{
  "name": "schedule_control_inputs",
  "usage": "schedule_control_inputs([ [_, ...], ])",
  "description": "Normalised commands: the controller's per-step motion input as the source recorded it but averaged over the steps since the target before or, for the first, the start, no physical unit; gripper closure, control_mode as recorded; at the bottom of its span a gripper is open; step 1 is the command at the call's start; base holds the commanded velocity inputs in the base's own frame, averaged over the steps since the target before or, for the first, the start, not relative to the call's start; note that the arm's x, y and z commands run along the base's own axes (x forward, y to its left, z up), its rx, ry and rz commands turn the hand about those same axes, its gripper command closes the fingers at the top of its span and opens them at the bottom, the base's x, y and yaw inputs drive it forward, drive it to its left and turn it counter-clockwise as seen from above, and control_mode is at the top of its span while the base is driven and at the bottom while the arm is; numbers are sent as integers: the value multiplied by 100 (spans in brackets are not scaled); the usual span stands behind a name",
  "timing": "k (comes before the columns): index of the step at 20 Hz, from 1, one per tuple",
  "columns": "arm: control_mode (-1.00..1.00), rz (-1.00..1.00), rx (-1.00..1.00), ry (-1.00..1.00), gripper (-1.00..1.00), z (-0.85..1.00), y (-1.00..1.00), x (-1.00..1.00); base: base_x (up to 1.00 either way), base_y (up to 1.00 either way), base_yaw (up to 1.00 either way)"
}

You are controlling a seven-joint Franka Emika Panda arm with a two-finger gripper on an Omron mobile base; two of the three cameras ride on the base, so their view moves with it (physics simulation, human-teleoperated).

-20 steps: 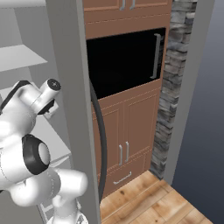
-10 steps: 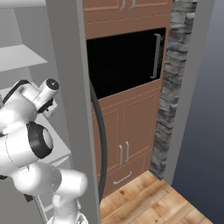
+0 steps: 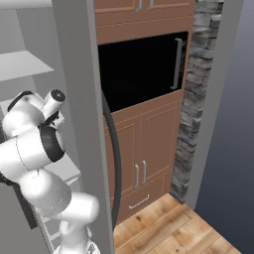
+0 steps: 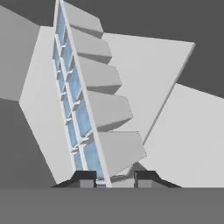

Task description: The ice cube tray has been filled with water. Take the tray and place it in the freezer to make ice. Close the freezer door after placing the tray.

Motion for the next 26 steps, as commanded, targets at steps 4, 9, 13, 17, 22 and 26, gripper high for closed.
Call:
schedule_control_inputs([
  [4,-100,0,-7,0,100,-41,44,59,0,0,0],
  [9,-100,-1,-5,0,100,-35,36,68,0,0,0],
  [13,-100,0,-6,0,100,-37,43,34,0,0,0],
  [17,-100,-1,-6,0,100,-36,28,-1,0,0,0],
  [22,-100,-13,-4,0,-100,-3,-5,-31,0,0,0],
  [26,-100,-25,-2,0,-100,0,-32,-46,0,0,0],
])
